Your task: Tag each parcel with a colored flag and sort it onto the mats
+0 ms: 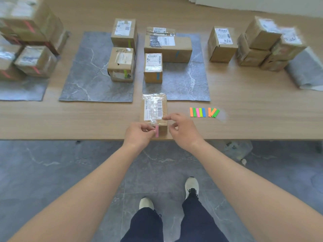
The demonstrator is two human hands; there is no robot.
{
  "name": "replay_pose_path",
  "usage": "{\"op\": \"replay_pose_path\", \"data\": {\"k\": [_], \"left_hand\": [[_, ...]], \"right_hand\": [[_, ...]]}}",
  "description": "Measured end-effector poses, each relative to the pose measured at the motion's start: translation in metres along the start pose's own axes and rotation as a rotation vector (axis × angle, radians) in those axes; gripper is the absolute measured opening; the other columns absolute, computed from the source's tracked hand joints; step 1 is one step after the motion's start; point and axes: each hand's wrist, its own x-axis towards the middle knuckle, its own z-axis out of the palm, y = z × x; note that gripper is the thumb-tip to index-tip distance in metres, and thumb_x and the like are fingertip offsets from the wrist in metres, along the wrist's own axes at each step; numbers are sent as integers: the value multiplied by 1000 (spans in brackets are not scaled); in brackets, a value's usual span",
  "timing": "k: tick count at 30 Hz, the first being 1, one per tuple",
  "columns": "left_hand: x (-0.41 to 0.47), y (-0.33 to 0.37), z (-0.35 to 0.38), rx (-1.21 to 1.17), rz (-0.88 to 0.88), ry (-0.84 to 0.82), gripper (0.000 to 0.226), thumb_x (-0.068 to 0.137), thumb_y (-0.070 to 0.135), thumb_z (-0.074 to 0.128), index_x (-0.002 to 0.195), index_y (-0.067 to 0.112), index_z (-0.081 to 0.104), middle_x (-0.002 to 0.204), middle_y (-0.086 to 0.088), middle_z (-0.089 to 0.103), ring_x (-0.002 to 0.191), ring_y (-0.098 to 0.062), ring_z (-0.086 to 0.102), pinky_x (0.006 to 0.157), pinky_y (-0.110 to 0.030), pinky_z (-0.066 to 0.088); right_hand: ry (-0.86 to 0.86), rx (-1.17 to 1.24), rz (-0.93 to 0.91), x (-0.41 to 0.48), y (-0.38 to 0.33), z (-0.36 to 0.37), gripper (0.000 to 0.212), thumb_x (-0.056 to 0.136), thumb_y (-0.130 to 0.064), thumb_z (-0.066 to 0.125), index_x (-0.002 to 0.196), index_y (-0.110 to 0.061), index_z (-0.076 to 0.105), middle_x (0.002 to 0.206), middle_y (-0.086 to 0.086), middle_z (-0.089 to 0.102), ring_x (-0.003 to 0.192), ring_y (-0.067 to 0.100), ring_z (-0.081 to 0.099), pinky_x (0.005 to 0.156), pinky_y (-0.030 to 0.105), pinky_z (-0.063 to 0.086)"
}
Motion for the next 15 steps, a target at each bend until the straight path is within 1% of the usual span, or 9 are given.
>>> {"op": "replay_pose_path", "data": {"k": [2,4,5,7,10,13,15], "left_hand": [[3,-3,7,8,11,-8,17,81,18,77,66,26,77,55,12,65,57,-11,55,59,-26,43],[7,-5,13,22,37,-7,14,81,20,77,68,24,79,59,10,67,57,-9,57,59,-27,45],[8,-6,16,31,46,-1,13,81,20,77,69,24,79,59,10,67,57,-9,57,59,-27,45],[11,-8,23,36,53,21,14,80,20,76,67,27,79,57,9,67,56,-10,57,59,-30,46],[11,-11,32,60,74,53,21,79,23,75,63,37,76,55,10,66,54,-11,55,60,-33,48],[9,-9,38,84,82,91,14,78,25,75,65,28,78,52,8,62,51,-10,50,59,-33,48],[10,-7,41,89,65,102,13,77,25,75,64,26,77,50,8,59,49,-11,48,57,-33,47]], "right_hand": [[-54,-109,-55,5,9,6,40,97,-2,52,128,-21,69,137,-6,58,110,16,61,98,37,51],[-96,-198,-106,11,16,10,42,98,-3,52,130,-24,69,145,-8,55,126,18,56,100,44,50],[-107,-226,-131,13,19,11,41,98,-4,52,130,-25,69,146,-9,54,129,19,55,100,46,51],[-111,-261,-159,16,23,12,38,99,-7,51,128,-24,70,145,-8,55,128,20,55,96,46,52],[-94,-296,-178,18,27,11,27,101,-16,55,119,-22,74,132,-8,60,113,21,61,86,43,53],[-77,-310,-213,21,29,5,20,99,-29,64,113,-23,77,124,-10,62,105,17,63,78,35,52],[-82,-311,-238,22,32,5,20,97,-30,68,112,-22,77,123,-9,62,102,17,63,75,33,50]]}}
